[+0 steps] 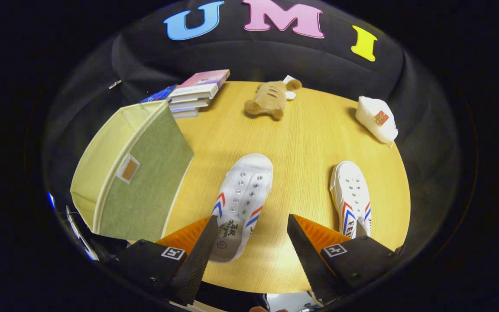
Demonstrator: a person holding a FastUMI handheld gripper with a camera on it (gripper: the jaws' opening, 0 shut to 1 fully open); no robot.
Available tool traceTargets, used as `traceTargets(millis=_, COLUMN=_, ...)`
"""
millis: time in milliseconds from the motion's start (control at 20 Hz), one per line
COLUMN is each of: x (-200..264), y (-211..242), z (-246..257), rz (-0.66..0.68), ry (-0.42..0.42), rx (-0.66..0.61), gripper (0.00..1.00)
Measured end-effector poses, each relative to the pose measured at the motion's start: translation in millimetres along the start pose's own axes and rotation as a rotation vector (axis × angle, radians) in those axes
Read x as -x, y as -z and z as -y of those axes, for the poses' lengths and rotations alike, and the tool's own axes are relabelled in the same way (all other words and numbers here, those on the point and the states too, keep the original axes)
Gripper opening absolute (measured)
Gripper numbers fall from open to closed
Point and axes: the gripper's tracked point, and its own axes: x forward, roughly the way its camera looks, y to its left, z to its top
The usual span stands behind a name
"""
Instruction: Open the storage box then place both shoes into the box .Put the left shoe in first, then the right shoe, with the right side of both shoes facing outward in a uniform manner.
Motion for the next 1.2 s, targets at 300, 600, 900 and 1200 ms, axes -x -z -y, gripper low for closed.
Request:
traceTargets(millis=300, x=-36.6, y=24.5, z=12.6, rz=-0.081, ry=-0.015, rx=0.039, gripper=0.99)
traceTargets(millis=600, x=-67.1, y=22.1, z=5.1, rz=-0.116, ry=-0.093, rx=0.030, gripper=0.90)
traceTargets(millis=900, x=-69.1, y=23.2, z=-10.0, rz=-0.141, ry=-0.192, rx=-0.033, gripper=0.32)
traceTargets(millis=1200, x=-69.1, y=23.6, z=-5.5, rz=-0.159, ry=-0.216, rx=-0.155, gripper=0.06)
